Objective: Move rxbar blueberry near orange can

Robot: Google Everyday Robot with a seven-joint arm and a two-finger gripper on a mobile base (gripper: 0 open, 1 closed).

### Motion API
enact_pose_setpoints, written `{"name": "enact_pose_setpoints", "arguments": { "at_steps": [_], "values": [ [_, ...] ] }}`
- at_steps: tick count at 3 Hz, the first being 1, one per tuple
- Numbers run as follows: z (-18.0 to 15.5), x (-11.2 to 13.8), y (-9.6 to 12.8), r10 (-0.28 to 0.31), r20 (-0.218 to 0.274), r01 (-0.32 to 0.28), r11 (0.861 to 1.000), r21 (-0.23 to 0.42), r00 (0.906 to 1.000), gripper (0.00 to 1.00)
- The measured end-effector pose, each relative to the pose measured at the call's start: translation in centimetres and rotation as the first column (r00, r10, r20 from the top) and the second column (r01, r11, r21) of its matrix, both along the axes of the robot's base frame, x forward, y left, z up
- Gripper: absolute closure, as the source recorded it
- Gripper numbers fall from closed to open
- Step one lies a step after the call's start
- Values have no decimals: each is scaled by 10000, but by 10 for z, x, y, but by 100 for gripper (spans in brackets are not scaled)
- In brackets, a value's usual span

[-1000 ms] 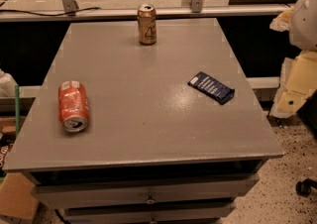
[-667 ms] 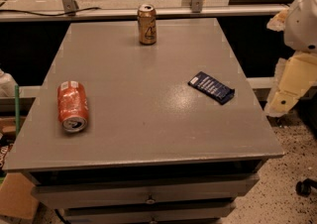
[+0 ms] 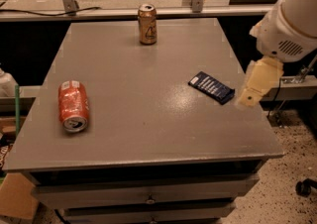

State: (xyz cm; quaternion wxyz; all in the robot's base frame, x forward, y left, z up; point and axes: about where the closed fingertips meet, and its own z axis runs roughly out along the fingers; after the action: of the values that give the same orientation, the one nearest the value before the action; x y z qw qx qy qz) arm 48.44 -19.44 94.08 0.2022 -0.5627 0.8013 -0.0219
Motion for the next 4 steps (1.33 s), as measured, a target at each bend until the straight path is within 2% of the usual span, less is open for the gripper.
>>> {"name": "enact_pose_setpoints", "arguments": {
  "at_steps": [1, 2, 4],
  "values": [
    [-17, 24, 8, -312, -179, 323, 9973, 653, 9994, 0],
    [-37, 43, 16, -513, -537, 582, 9891, 1356, 9972, 0],
    [-63, 56, 25, -456, -808, 626, 9732, 2215, 9957, 0]
  ]
}}
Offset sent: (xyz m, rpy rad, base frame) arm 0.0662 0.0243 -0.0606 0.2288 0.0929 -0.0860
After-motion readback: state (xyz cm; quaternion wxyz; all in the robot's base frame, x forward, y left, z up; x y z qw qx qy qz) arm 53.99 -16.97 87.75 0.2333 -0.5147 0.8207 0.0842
